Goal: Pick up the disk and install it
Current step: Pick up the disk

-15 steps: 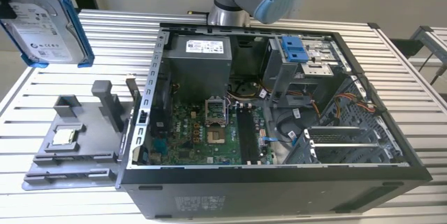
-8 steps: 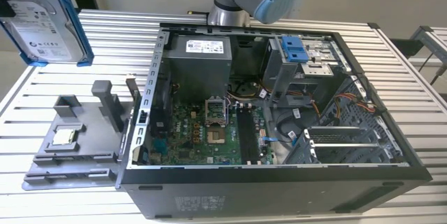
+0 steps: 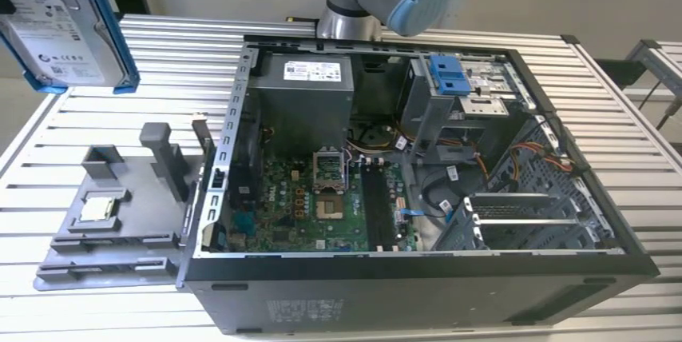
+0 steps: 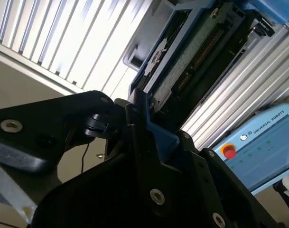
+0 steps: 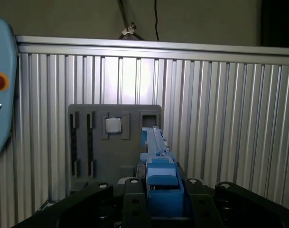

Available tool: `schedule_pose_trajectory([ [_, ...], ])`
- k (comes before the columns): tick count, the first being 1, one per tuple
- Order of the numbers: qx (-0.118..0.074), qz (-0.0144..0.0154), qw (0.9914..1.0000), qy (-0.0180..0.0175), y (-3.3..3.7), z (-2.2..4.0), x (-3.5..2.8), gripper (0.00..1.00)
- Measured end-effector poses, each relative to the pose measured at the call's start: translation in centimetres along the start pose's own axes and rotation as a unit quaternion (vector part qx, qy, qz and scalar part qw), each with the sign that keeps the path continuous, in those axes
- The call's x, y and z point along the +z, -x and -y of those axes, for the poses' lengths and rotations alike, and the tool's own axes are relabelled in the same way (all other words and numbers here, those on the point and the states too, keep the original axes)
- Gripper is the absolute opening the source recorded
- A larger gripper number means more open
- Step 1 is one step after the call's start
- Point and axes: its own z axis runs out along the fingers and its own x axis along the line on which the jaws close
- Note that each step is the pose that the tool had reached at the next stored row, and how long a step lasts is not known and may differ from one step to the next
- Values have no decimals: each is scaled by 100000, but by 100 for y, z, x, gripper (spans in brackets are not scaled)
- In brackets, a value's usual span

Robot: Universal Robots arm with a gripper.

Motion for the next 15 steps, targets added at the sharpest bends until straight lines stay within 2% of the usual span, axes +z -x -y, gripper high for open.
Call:
schedule_pose_trajectory([
  [2,-1,-4,100000,5,1,0,-23,0],
  [9,-2,-6,100000,12,0,0,-29,0],
  [15,-1,-2,100000,0,1,1,-77,0],
])
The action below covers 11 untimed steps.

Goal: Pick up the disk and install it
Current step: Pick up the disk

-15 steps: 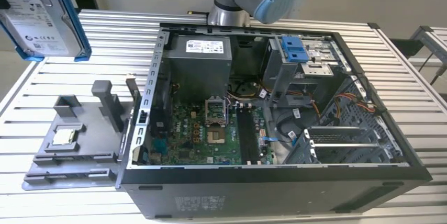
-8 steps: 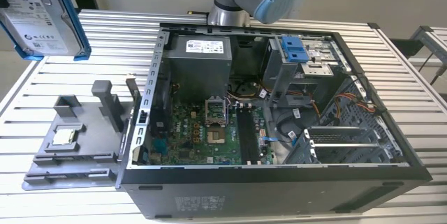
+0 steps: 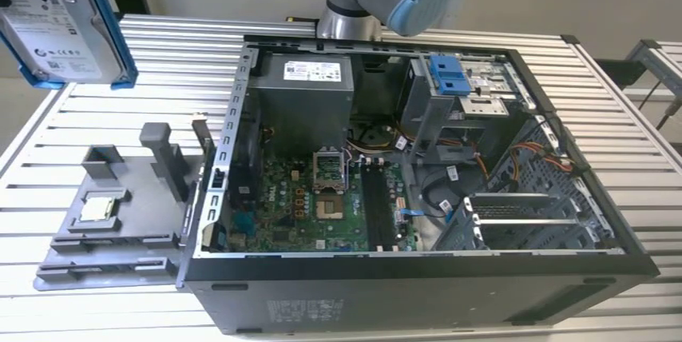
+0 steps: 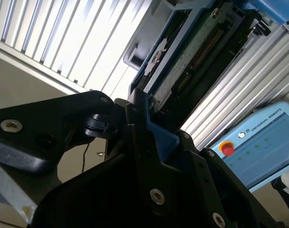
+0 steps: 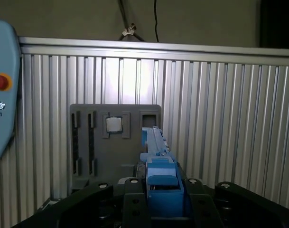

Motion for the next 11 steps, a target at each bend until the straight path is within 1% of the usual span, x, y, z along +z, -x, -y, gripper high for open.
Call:
schedule_pose_trajectory([
  [2,1,-2,100000,4,0,0,-14,0],
  [6,0,1,100000,3,1,1,-69,0],
  [8,1,1,100000,2,2,1,-104,0],
  [11,2,-1,100000,5,3,1,-175,0],
])
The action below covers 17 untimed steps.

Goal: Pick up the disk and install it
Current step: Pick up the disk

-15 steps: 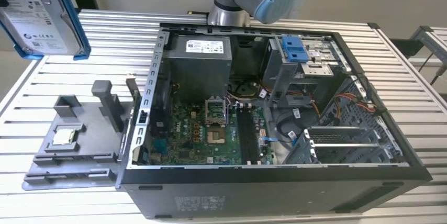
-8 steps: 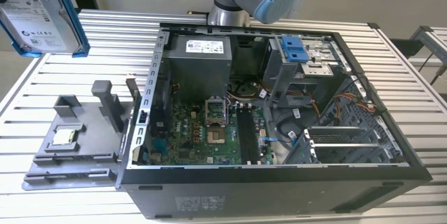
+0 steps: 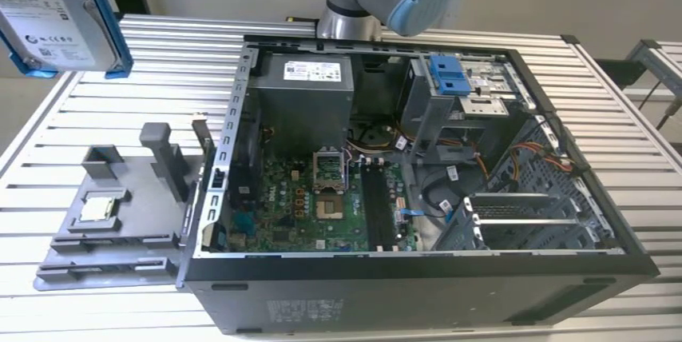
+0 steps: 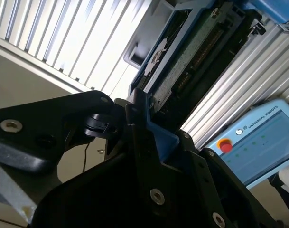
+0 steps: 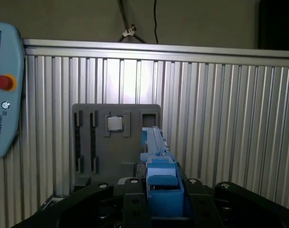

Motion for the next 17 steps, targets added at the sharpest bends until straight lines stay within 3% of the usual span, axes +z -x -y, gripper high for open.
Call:
schedule_pose_trajectory([
  [8,-3,3,100000,-5,3,2,-188,0],
  [12,-2,1,100000,-3,7,3,-352,0],
  [15,-7,4,100000,-4,6,7,-356,0],
  [17,-9,5,100000,-5,5,55,-355,0],
])
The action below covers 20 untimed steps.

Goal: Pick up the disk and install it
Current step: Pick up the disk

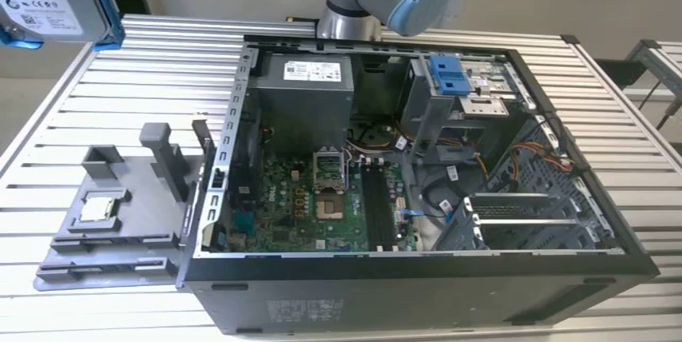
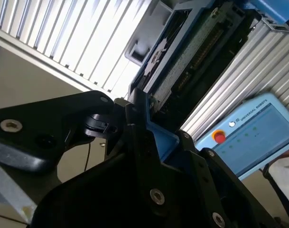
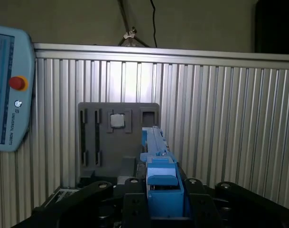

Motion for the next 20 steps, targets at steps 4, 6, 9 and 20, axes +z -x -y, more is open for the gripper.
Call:
schedule_pose_trajectory([
  [4,9,-5,100000,64,-5,181,0,0],
  [6,5,-2,100000,81,-8,275,2,0],
  [9,7,2,100000,113,-11,411,3,0],
  [20,11,2,100000,237,-23,909,7,0],
])
